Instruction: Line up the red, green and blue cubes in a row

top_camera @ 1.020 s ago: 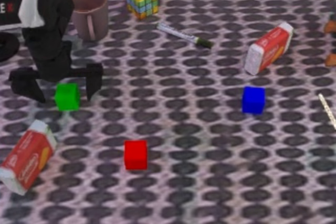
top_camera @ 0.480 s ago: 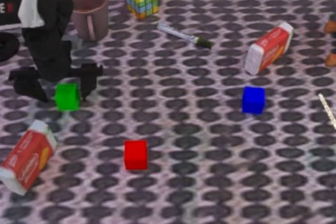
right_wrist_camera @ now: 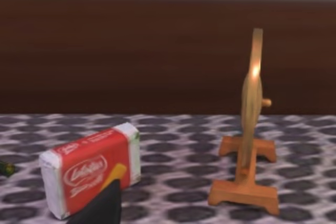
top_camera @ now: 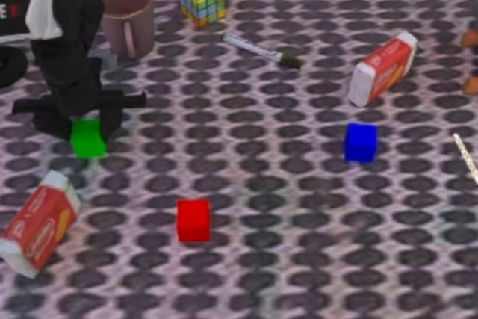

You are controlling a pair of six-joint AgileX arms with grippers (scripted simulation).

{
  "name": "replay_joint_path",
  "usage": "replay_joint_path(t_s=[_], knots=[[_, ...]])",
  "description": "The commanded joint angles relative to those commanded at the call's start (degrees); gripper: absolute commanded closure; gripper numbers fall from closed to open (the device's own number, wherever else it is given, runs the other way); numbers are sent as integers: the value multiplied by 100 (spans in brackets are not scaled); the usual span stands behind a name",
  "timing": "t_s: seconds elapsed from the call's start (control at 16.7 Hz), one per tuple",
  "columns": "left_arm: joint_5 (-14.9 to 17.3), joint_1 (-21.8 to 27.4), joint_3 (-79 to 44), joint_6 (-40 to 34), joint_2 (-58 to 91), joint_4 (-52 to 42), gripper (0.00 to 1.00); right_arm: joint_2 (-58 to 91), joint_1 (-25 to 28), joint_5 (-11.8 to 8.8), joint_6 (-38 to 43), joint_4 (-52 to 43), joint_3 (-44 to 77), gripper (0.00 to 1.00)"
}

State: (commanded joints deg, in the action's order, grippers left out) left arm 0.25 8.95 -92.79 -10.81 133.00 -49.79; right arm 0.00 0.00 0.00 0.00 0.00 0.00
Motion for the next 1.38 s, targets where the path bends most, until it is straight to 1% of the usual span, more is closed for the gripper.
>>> replay_joint_path(t_s=[0.36, 0.48, 0.6, 0.9, 1.26, 1.38], knots=[[0, 0, 0, 0, 0, 0, 100, 0, 0, 0, 0, 0, 0, 0], [-37, 4, -74, 24, -203, -91, 100, 0, 0, 0, 0, 0, 0, 0], [-38, -20, -241, 13, -269, -310, 100, 0, 0, 0, 0, 0, 0, 0], [-41, -87, -831, 16, -619, -1304, 100, 0, 0, 0, 0, 0, 0, 0], [-45, -55, -893, 13, -663, -1391, 100, 0, 0, 0, 0, 0, 0, 0], [-53, 113, -908, -163, -660, -1417, 100, 0, 0, 0, 0, 0, 0, 0]])
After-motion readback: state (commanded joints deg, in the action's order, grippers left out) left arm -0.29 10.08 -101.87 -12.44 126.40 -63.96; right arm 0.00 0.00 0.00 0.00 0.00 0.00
